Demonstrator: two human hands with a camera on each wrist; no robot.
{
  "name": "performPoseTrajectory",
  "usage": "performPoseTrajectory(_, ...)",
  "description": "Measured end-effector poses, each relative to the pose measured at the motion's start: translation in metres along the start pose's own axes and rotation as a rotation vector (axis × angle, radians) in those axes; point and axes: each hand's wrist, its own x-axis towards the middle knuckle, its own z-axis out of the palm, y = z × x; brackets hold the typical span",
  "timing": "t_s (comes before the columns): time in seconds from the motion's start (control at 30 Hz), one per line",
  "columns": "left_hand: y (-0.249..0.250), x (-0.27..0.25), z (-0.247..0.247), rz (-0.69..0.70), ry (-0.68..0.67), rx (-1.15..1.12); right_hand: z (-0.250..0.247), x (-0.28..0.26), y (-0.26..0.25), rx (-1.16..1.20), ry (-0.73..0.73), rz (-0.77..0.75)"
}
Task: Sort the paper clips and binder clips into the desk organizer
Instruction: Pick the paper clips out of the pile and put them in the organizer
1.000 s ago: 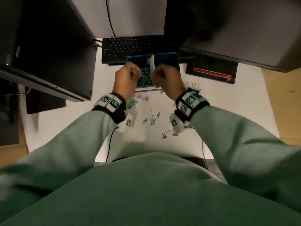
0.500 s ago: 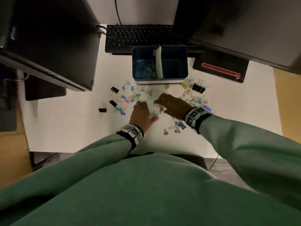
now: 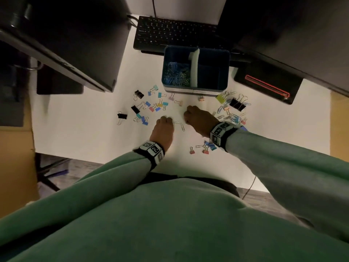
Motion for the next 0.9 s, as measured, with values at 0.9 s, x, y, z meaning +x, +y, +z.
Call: performPoseTrajectory(0.9,0.000,0.026,-0.033,0.115,-0.123,-0.359,0.031,-0.019,-0.023,0.206,0.093,0.552)
